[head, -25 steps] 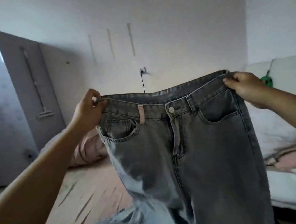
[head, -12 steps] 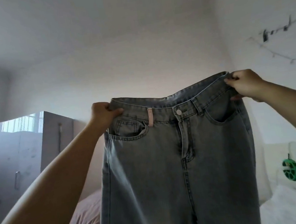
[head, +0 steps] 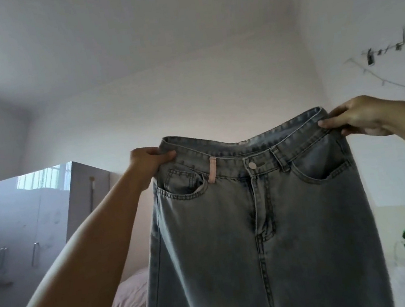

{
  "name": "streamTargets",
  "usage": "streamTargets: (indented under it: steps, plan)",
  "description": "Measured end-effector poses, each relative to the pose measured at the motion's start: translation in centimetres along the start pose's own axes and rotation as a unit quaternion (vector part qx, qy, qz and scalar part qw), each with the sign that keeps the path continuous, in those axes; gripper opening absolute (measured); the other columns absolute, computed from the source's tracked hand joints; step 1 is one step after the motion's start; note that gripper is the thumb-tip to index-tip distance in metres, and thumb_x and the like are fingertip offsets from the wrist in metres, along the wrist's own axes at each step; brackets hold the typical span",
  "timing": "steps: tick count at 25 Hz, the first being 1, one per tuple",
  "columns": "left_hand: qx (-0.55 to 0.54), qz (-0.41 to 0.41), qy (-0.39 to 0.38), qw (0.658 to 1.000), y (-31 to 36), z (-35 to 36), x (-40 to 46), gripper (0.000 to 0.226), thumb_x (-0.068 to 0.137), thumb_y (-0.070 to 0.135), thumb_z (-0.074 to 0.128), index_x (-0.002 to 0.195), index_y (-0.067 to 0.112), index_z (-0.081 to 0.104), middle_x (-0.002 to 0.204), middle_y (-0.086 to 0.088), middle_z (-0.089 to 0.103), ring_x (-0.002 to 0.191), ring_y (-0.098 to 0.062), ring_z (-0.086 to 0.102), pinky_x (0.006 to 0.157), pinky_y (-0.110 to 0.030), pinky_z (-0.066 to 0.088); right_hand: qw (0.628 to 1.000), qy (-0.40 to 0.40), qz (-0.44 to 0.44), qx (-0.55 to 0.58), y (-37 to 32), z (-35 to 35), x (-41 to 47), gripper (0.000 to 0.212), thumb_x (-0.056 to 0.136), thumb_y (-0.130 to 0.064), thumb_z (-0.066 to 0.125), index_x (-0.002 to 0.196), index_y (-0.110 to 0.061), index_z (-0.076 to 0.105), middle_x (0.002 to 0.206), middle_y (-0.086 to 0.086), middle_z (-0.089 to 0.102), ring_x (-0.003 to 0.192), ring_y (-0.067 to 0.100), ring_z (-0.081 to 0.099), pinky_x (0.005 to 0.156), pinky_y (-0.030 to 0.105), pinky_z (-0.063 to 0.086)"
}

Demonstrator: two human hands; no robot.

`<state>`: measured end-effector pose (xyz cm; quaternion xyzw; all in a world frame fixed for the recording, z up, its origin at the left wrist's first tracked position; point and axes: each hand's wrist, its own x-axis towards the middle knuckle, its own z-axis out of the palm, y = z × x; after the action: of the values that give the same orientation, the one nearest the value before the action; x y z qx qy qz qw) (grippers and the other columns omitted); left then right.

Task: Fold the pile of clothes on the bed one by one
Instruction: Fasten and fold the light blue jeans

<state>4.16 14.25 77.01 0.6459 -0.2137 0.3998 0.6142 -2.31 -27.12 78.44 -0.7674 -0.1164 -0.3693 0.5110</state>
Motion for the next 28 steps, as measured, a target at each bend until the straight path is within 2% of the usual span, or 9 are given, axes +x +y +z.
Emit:
streamTargets:
  steps: [3,6,8,10,14,16,23,26,28]
  plan:
    - [-0.013,0.0,-0.023,1.0,-0.7,0.1,0.1,0.022,0.068,0.017,0.082,0.068,0.007,0.062,0.07,-0.007,0.067,0.061,-0.018,0.064,0.059,-0.024,0.057,0.999,-0.02,0.018,-0.019,0.6,-1.0,-0.1,0.101,0.007,-0.046,0.093,0.094,-0.001,0.067,0.082,0.007,0.068,0.074,0.014,0.059,0.054,0.019,0.054]
    - [0.035,-0.02,-0.075,0.996,-2.8,0.6,-0.2,0.025,0.072,0.02,0.08,0.077,0.003,0.063,0.073,-0.006,0.063,0.063,-0.016,0.06,0.054,-0.022,0.054,0.995,-0.044,0.051,-0.07,2.8,-0.1,-0.4,0.086,0.026,-0.041,0.089,0.1,-0.001,0.068,0.077,0.004,0.067,0.066,0.012,0.053,0.053,0.021,0.045]
    - [0.121,-0.04,-0.076,0.989,-5.9,1.3,-0.6,0.025,0.072,0.025,0.081,0.075,0.007,0.063,0.067,-0.002,0.057,0.058,-0.013,0.048,0.042,-0.015,0.04,0.991,-0.04,0.07,-0.106,5.7,1.1,-0.4,0.079,0.029,-0.041,0.09,0.096,-0.004,0.069,0.082,0.006,0.067,0.072,0.016,0.053,0.059,0.026,0.042]
    - [0.181,-0.067,-0.078,0.978,-9.9,2.7,-0.9,0.025,0.071,0.026,0.083,0.073,0.008,0.065,0.061,0.0,0.052,0.051,-0.013,0.039,0.035,-0.015,0.031,0.988,-0.027,0.086,-0.127,9.4,2.9,-0.2,0.058,0.053,-0.03,0.088,0.1,-0.002,0.068,0.094,0.012,0.064,0.083,0.022,0.051,0.064,0.029,0.039]
    - [0.11,-0.198,-0.078,0.971,-20.7,7.4,-1.2,0.026,0.074,0.004,0.078,0.092,-0.006,0.062,0.067,-0.014,0.061,0.037,-0.017,0.057,0.038,-0.022,0.051,0.986,0.018,0.141,-0.091,19.9,8.2,2.1,0.025,0.073,-0.012,0.079,0.089,0.002,0.067,0.074,0.015,0.062,0.05,0.019,0.052,0.036,0.018,0.044]
    - [0.074,-0.258,-0.051,0.962,-26.4,10.3,-1.7,0.02,0.078,-0.004,0.072,0.091,-0.007,0.057,0.07,-0.02,0.06,0.034,-0.018,0.059,0.037,-0.025,0.052,0.982,0.045,0.18,-0.039,26.1,10.9,3.3,0.017,0.073,-0.006,0.078,0.08,0.003,0.065,0.084,0.022,0.067,0.059,0.027,0.066,0.046,0.025,0.056]
    - [0.038,-0.344,0.013,0.938,-52.2,18.3,-5.8,0.019,0.077,0.0,0.075,0.076,0.0,0.055,0.083,-0.022,0.065,0.045,-0.021,0.065,0.048,-0.03,0.057,0.953,0.139,0.268,-0.009,51.2,20.9,4.8,0.026,0.079,0.001,0.072,0.092,-0.003,0.051,0.091,0.013,0.056,0.067,0.028,0.065,0.05,0.027,0.057]
    - [0.061,-0.301,0.064,0.95,-61.3,21.1,-8.8,0.025,0.071,0.007,0.081,0.067,0.009,0.057,0.072,-0.011,0.067,0.057,-0.026,0.068,0.064,-0.039,0.06,0.951,0.148,0.271,-0.023,60.5,24.1,3.7,0.03,0.082,0.004,0.067,0.074,-0.01,0.043,0.077,0.01,0.052,0.075,0.031,0.066,0.053,0.024,0.058]
    - [0.101,-0.289,0.074,0.949,-67.3,22.9,-11.0,0.026,0.069,0.011,0.082,0.061,0.013,0.058,0.068,-0.009,0.068,0.065,-0.028,0.07,0.066,-0.042,0.06,0.948,0.156,0.274,-0.053,66.6,26.1,2.2,0.03,0.079,0.006,0.068,0.068,-0.011,0.046,0.069,0.009,0.055,0.079,0.029,0.065,0.069,0.033,0.059]
